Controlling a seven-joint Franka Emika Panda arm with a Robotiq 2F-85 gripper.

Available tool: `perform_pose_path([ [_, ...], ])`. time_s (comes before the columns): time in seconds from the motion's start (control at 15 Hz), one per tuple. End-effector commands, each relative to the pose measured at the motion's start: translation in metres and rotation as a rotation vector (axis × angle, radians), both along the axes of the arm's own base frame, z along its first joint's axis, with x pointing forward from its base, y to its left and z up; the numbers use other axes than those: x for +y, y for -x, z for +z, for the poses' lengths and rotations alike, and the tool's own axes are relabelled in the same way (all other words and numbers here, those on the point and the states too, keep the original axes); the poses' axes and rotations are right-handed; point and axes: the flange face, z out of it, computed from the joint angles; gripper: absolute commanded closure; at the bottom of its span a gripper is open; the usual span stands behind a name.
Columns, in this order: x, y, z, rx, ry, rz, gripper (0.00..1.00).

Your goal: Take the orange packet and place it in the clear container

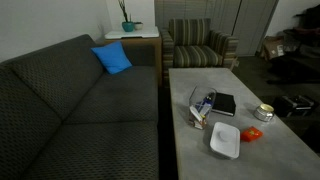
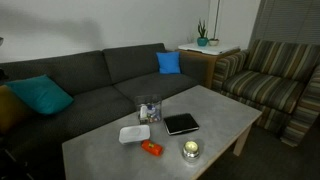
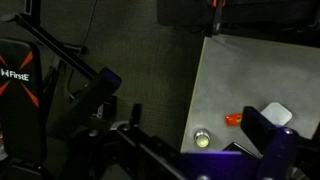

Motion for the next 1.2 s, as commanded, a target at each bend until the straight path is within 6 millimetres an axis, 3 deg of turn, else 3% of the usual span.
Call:
perform_pose_path([
  [0.0, 0.000, 0.000, 0.001, 0.001, 0.000, 0.000, 0.00],
  [0.33, 0.000, 0.000, 0.001, 0.001, 0.000, 0.000, 0.00],
  [0.47, 0.002, -0.012, -0.005, 0.012, 0.030, 0.070, 0.00],
  [0.8, 0.027, -0.068, -0.036, -0.021, 0.054, 0.310, 0.00],
  [1.13, 0.076, -0.133, -0.100, -0.055, 0.022, 0.571, 0.00],
])
